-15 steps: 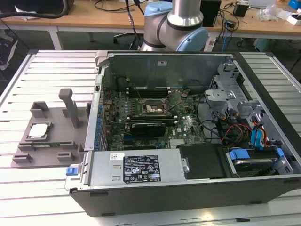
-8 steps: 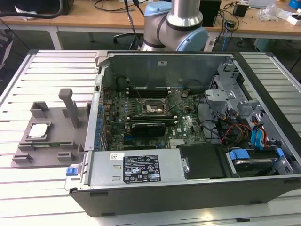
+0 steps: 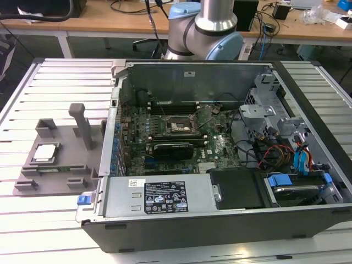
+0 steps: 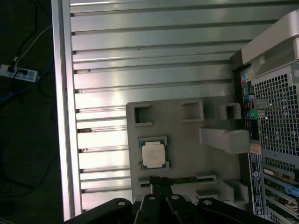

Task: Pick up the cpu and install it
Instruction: 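Pick up the cpu and move it towards the insertion slot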

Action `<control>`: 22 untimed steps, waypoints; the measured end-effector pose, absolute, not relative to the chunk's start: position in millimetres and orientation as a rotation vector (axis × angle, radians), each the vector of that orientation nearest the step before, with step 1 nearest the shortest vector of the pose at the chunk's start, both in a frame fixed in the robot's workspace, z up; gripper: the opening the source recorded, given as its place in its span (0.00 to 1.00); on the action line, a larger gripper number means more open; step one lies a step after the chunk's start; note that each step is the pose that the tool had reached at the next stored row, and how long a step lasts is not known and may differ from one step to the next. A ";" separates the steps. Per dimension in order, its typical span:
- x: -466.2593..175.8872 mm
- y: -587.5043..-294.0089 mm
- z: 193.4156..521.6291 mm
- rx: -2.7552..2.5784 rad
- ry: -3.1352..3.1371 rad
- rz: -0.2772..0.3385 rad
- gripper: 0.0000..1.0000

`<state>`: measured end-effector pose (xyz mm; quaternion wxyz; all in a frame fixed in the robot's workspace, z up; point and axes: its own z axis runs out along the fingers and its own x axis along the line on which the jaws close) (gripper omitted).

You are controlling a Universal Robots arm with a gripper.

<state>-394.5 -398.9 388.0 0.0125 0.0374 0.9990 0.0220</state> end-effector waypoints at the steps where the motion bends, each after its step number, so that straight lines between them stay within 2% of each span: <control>1: -394.5 -398.9 388.0 0.117 3.114 0.069 0.11; 10: -394.7 -398.9 388.0 0.117 3.114 0.069 0.11; 13: -394.8 -398.8 388.0 0.117 3.114 0.069 0.48; 14: -394.8 -398.9 388.0 0.117 3.114 0.069 0.48; 15: -394.8 -398.8 388.0 0.117 3.114 0.069 0.54; 22: -394.9 -398.9 387.9 0.117 3.114 0.068 0.54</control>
